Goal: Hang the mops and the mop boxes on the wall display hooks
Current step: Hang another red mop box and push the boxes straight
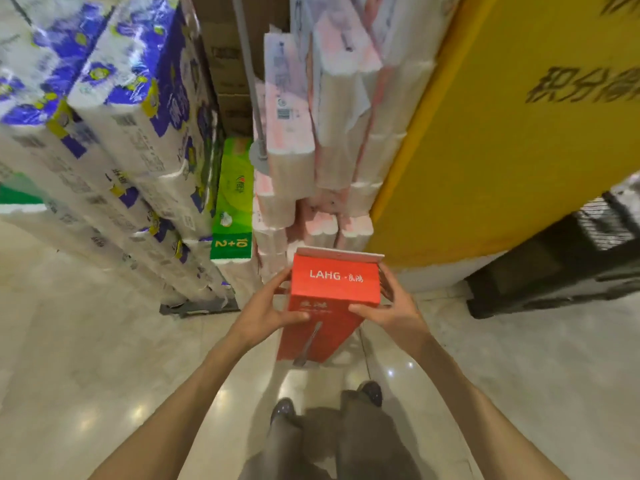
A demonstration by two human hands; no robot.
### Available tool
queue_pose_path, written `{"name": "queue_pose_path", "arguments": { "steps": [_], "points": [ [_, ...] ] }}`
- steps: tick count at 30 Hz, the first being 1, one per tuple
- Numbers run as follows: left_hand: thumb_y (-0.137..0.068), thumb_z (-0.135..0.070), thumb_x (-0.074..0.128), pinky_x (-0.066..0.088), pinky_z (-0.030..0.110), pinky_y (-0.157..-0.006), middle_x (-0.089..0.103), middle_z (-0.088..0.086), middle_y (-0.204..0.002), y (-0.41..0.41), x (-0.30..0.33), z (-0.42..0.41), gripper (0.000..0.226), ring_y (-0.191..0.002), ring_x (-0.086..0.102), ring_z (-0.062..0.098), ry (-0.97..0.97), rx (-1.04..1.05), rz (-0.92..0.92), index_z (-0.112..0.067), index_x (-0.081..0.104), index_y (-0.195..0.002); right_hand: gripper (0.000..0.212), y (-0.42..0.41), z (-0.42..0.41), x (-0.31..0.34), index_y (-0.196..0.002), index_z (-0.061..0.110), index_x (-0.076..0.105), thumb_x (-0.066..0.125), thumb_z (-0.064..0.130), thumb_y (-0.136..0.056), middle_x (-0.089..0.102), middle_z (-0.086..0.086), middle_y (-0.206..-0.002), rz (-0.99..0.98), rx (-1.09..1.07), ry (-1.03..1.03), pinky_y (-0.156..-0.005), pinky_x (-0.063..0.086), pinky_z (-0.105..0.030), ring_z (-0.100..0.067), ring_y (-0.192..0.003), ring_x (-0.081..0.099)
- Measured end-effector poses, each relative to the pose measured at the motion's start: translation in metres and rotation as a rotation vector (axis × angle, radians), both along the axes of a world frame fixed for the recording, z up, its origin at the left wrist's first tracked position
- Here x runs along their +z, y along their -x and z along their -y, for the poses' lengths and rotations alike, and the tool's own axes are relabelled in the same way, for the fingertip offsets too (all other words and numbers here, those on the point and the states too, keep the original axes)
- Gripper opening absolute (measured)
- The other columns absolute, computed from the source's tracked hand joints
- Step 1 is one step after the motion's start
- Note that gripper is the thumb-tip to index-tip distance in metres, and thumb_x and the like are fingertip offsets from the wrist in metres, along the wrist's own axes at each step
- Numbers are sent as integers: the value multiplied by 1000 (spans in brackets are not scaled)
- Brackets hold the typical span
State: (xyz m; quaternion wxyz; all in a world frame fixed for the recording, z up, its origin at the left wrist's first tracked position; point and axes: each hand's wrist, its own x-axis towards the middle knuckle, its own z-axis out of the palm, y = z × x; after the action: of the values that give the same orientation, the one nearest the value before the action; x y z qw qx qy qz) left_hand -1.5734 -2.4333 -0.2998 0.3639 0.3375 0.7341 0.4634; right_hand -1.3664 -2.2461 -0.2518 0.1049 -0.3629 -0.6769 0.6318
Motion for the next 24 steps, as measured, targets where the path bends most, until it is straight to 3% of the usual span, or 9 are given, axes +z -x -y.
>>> {"name": "queue_pose_path", "arguments": {
  "steps": [3,7,13,16,18,20,22,24],
  "points": [
    [-67,-48,96,52,37,-105,63,-23,-135,-24,41,-34,95,-125,59,0,-62,-72,-17,-50,46,-147,114,-42,-15,32,-163,37,33,95,32,-68,57,22,-146,-57,-112,-26,-109,52,-26,2,-138,52],
    [-69,-58,92,46,44,-115,57,-20,-147,-66,90,-88,98,-137,53,3,-155,-153,-38,-51,41,-152,107,-96,-47,74,-159,41,38,95,32,-70,57,15,-151,-154,-236,-78,-103,57,-26,5,-134,56],
    [-66,-63,88,54,24,-101,63,-19,-140,-157,149,-184,102,-127,59,-5,-266,-221,1,-43,42,-154,96,-192,-114,128,-152,43,41,90,34,-71,55,10,-152,-311,-401,-146,-92,60,-21,-11,-136,57],
    [-67,-58,89,55,15,-89,65,-24,-135,-211,170,-236,98,-125,59,-7,-305,-251,7,-44,43,-152,101,-250,-150,150,-156,42,44,95,51,-70,58,14,-151,-331,-468,-213,-102,60,-36,-11,-136,59],
    [-73,-52,90,55,13,-87,65,-29,-133,-248,182,-271,92,-122,59,-11,-319,-280,1,-44,44,-152,100,-290,-174,163,-157,43,44,94,54,-71,61,17,-149,-340,-507,-246,-106,58,-45,-9,-135,61],
    [-76,-43,89,55,12,-86,65,-29,-132,-289,191,-304,89,-119,60,-14,-341,-314,8,-41,44,-153,90,-330,-196,175,-154,46,46,92,43,-77,64,21,-143,-354,-549,-290,-104,59,-42,-6,-131,63],
    [-77,-39,90,56,17,-89,67,-30,-129,-326,197,-334,88,-119,62,-10,-359,-344,27,-42,45,-153,86,-368,-214,186,-153,47,46,89,34,-80,65,19,-142,-367,-586,-312,-103,60,-44,-8,-130,65],
    [-78,-33,90,56,24,-95,67,-27,-132,-362,201,-366,88,-122,63,-4,-372,-380,49,-40,46,-153,85,-406,-233,194,-151,51,47,90,37,-78,66,18,-142,-363,-627,-332,-102,60,-46,-10,-129,65]
  ]
}}
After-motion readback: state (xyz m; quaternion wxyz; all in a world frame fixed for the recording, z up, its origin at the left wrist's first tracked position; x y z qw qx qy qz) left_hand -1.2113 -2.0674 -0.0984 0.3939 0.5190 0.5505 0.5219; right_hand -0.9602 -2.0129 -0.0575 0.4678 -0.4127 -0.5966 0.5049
